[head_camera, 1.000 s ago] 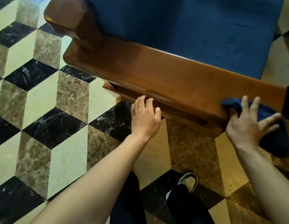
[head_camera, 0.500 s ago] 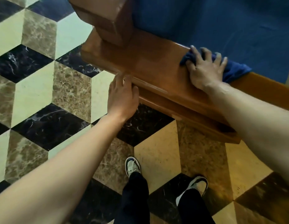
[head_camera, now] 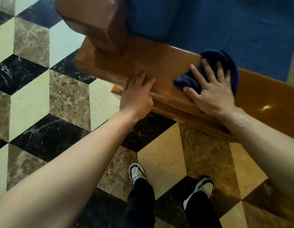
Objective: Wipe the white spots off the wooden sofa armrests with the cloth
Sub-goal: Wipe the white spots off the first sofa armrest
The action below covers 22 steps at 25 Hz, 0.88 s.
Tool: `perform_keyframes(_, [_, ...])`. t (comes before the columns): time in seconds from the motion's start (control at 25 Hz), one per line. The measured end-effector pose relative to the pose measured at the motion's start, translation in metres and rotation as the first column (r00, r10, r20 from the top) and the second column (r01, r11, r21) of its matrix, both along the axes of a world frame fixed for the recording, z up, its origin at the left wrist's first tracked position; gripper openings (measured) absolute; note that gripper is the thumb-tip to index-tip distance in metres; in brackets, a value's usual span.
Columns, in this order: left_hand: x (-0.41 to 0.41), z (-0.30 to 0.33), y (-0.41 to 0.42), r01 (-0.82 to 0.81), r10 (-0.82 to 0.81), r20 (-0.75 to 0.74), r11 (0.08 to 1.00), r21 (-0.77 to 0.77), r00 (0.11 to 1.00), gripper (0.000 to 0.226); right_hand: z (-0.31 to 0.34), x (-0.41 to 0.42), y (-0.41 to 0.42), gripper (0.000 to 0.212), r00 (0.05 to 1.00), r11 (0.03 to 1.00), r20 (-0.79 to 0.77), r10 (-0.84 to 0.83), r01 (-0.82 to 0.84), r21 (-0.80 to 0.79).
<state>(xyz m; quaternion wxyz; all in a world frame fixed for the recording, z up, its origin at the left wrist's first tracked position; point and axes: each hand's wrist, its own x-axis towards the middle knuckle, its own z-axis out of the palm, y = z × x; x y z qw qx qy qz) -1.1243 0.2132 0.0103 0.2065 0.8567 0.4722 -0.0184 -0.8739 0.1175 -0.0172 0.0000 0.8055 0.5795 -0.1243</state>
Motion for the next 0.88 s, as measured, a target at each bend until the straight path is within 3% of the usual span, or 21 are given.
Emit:
perform_keyframes(0.2, [0.103, -0.001, -0.064, 0.143, -0.144, 0.022, 0.989, 0.036, 0.989, 0.056, 0.005, 0.095, -0.082, 0.075, 0.969, 0.967, -0.001, -0.247, 0.247, -0.063])
perform_keyframes(0.48, [0.200, 0.003, -0.180, 0.404, -0.403, -0.028, 0.915, 0.022, 0.915, 0.060, -0.002, 0.104, -0.161, 0.068, 0.910, 0.911, -0.040, -0.412, 0.412, 0.011])
perform_keyframes(0.72, [0.172, 0.007, -0.205, 0.475, -0.475, -0.035, 0.880, -0.009, 0.879, 0.055, 0.002, 0.091, -0.219, 0.065, 0.941, 0.942, -0.055, -0.335, 0.335, -0.022])
perform_keyframes(0.88, [0.122, 0.000, -0.152, 0.339, -0.337, -0.042, 0.940, 0.040, 0.940, 0.058, 0.003, 0.109, -0.178, 0.065, 0.809, 0.809, -0.029, -0.587, 0.586, -0.037])
